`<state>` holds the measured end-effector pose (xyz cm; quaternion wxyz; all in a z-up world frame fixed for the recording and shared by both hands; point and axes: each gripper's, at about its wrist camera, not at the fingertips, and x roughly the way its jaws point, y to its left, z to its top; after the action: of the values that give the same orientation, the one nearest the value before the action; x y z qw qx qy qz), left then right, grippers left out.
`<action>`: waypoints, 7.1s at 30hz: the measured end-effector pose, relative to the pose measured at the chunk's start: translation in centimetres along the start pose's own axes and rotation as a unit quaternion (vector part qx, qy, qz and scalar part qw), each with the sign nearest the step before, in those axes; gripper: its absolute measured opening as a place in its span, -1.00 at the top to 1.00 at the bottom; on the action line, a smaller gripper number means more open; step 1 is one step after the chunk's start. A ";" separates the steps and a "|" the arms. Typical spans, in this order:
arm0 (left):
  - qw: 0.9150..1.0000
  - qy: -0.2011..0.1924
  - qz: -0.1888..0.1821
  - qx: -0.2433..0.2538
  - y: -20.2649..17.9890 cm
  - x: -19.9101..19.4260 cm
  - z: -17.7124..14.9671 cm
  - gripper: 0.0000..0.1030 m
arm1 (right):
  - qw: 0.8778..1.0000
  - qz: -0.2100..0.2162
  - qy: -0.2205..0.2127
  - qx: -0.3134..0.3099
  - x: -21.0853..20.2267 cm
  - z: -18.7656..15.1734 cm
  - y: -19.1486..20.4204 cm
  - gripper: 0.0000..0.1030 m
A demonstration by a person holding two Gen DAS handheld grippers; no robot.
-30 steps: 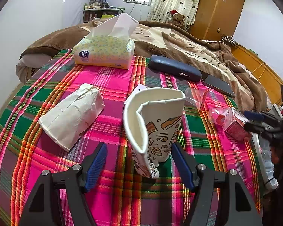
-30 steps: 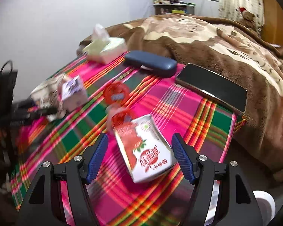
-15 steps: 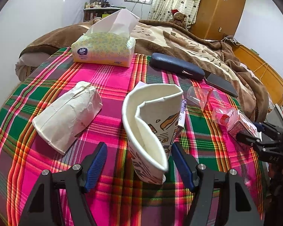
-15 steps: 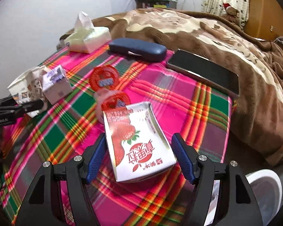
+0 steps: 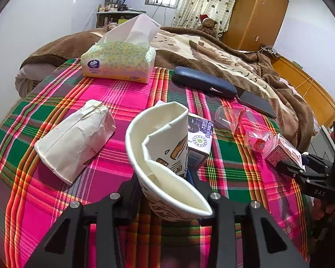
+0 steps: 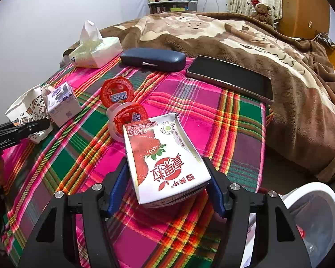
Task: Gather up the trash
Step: 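Grasp the white paper cup with the left tool while the right tool grasps the strawberry juice carton, then carry the paper cup and juice carton over the bin and release both, then move both tools back to the cloth toward the tissue wrapper and jelly cups, then grasp the white tissue wrapper with the left tool while the right tool grasps the orange jelly cup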
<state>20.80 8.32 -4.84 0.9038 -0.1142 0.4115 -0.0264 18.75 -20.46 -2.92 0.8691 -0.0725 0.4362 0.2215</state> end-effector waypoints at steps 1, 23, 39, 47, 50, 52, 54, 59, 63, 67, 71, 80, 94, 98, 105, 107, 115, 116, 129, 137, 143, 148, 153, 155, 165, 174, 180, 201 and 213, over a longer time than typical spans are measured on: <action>1.000 -0.001 0.000 0.000 0.0 -0.1 0.0 0.25 | 1.000 0.000 -0.001 0.002 0.0 0.0 -0.1 -0.25; 0.998 -0.022 -0.018 0.050 -4.3 -5.0 -1.3 0.25 | 0.996 0.000 -0.052 0.071 -5.0 -2.5 -0.9 -0.20; 0.989 -0.031 -0.082 0.122 -13.4 -7.8 -2.7 0.25 | 0.986 -0.038 -0.094 0.130 -11.5 -6.7 -3.8 -0.20; 0.979 -0.022 -0.118 0.163 -18.8 -7.8 -3.7 0.25 | 0.977 -0.083 -0.100 0.166 -14.0 -9.3 -6.7 -0.20; 0.976 -0.015 -0.131 0.174 -20.7 -7.5 -4.1 0.25 | 0.973 -0.099 -0.102 0.182 -14.6 -10.1 -7.9 -0.20; 0.973 -0.012 -0.140 0.184 -22.0 -7.4 -4.4 0.25 | 0.970 -0.108 -0.103 0.191 -15.0 -10.6 -8.4 -0.20; 0.970 -0.009 -0.146 0.194 -23.2 -7.2 -4.6 0.25 | 0.968 -0.116 -0.103 0.197 -15.3 -11.0 -8.9 -0.20; 0.964 0.005 -0.157 0.214 -26.2 -6.4 -5.1 0.25 | 0.961 -0.141 -0.092 0.218 -15.4 -12.3 -10.4 -0.21; 0.958 0.017 -0.167 0.233 -28.8 -5.3 -5.8 0.25 | 0.956 -0.153 -0.078 0.237 -15.2 -13.5 -11.7 -0.21; 0.953 0.033 -0.173 0.246 -31.5 -3.8 -6.5 0.25 | 0.954 -0.158 -0.069 0.243 -14.9 -13.9 -12.8 -0.21; 0.949 0.041 -0.176 0.257 -33.3 -2.8 -7.1 0.25 | 0.954 -0.165 -0.060 0.242 -14.7 -14.0 -13.3 -0.21; 0.950 0.051 -0.170 0.256 -34.7 -1.1 -7.1 0.23 | 0.955 -0.178 -0.045 0.231 -13.8 -14.2 -13.8 -0.23; 0.954 0.043 -0.186 0.230 -33.3 -1.8 -6.3 -0.12 | 0.950 -0.176 -0.068 0.250 -15.0 -14.2 -13.6 -0.31; 0.956 0.032 -0.177 0.233 -32.6 -2.7 -6.3 -0.12 | 0.949 -0.171 -0.077 0.254 -15.5 -14.1 -13.2 -0.31; 0.960 0.022 -0.168 0.221 -30.5 -4.3 -6.3 -0.12 | 0.950 -0.176 -0.086 0.242 -15.8 -13.5 -11.5 -0.31; 0.962 0.014 -0.160 0.223 -29.9 -4.8 -6.3 -0.12 | 0.951 -0.176 -0.088 0.238 -15.7 -13.3 -11.0 -0.31; 0.967 -0.001 -0.150 0.207 -26.7 -6.4 -6.1 -0.12 | 0.954 -0.168 -0.094 0.229 -15.4 -12.4 -9.2 -0.31; 0.968 -0.003 -0.148 0.202 -26.0 -6.6 -6.0 -0.12 | 0.955 -0.166 -0.095 0.227 -15.3 -12.3 -8.9 -0.31; 0.980 -0.031 -0.104 0.168 -19.6 -8.2 -4.5 -0.12 | 0.966 -0.133 -0.106 0.194 -13.6 -9.6 -5.2 -0.31; 0.985 -0.041 -0.079 0.146 -15.6 -8.4 -3.4 -0.12 | 0.973 -0.111 -0.106 0.173 -11.9 -7.6 -3.2 -0.31; 0.989 -0.047 -0.056 0.126 -12.2 -8.4 -2.3 -0.12 | 0.980 -0.091 -0.103 0.146 -10.1 -5.7 -1.5 -0.31; 0.993 -0.049 -0.035 0.102 -9.0 -8.0 -1.3 -0.13 | 0.984 -0.076 -0.095 0.127 -8.4 -4.2 -0.3 -0.31; 0.995 -0.050 -0.013 0.081 -5.9 -7.5 -0.5 -0.13 | 0.988 -0.063 -0.089 0.107 -7.0 -2.7 0.7 -0.31; 0.996 -0.052 -0.006 0.076 -4.9 -7.4 -0.2 -0.13 | 0.990 -0.057 -0.086 0.093 -6.2 -1.8 1.2 -0.31; 0.997 -0.050 0.036 0.044 1.3 -6.0 1.5 -0.15 | 0.996 -0.035 -0.070 0.041 -2.2 1.7 2.8 -0.31; 0.996 -0.048 0.064 0.033 5.7 -4.8 3.0 -0.27 | 0.998 -0.009 -0.059 0.032 0.4 3.6 2.6 -0.31; 0.996 -0.025 0.071 0.043 7.4 -3.1 3.6 -0.28 | 0.999 -0.009 -0.038 0.003 2.1 4.2 3.4 -0.31; 0.998 0.023 0.027 0.055 7.5 0.0 3.2 -0.28 | 1.000 0.003 -0.003 -0.009 3.1 3.4 4.6 -0.04; 0.995 0.025 0.059 0.072 6.6 1.2 3.3 -0.28 | 1.000 -0.003 -0.009 0.000 3.0 2.9 4.5 -0.04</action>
<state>23.74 15.14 -5.16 0.8993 -0.0239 0.4367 -0.0055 20.40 -14.53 -3.23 0.8735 -0.0721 0.4281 0.2201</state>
